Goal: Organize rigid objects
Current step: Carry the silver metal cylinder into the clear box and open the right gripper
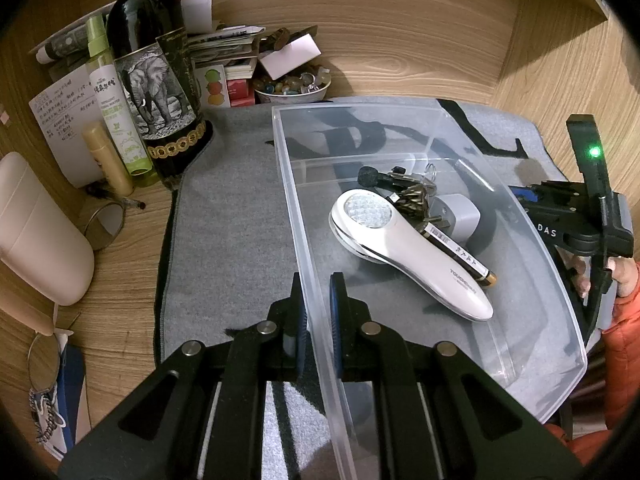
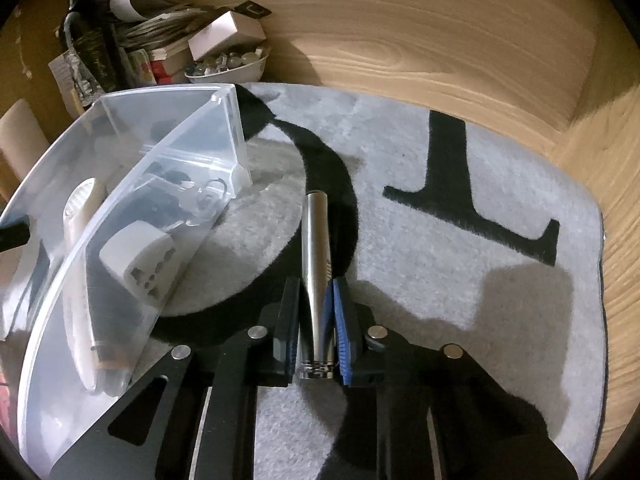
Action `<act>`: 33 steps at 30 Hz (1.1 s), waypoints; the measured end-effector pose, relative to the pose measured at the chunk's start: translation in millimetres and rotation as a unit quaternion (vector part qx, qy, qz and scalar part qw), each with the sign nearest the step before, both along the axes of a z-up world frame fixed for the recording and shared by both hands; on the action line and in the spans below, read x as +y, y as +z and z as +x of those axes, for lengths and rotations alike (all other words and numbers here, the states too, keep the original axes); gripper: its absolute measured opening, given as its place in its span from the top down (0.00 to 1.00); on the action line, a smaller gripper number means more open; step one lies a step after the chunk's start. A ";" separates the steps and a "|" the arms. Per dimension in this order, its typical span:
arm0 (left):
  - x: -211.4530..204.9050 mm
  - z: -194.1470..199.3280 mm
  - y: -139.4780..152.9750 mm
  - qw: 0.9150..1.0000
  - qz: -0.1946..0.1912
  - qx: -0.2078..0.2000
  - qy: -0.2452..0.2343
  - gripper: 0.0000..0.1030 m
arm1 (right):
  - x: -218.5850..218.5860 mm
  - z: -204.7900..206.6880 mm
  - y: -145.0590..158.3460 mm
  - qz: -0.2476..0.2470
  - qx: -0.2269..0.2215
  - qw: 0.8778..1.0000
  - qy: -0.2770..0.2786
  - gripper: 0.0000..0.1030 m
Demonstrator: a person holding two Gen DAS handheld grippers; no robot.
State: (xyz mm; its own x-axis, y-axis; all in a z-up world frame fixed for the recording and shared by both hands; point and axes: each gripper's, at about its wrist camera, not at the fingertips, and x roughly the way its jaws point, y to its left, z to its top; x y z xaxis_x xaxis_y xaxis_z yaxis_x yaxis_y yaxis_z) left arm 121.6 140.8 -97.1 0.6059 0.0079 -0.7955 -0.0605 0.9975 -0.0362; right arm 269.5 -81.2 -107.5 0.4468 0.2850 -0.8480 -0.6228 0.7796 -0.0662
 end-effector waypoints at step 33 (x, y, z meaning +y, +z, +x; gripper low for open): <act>0.0 -0.2 -0.2 1.000 0.001 0.000 0.000 0.91 | 72.4 -71.9 112.1 0.087 -0.120 0.981 0.124 0.86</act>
State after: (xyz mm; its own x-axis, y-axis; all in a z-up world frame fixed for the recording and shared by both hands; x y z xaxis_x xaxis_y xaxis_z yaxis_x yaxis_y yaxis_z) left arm 121.4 140.8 -97.3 0.6061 0.0095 -0.7953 -0.0614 0.9975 -0.0349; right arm 197.6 -8.9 4.6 0.5263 0.5413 -0.6557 -0.7780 0.6178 -0.1144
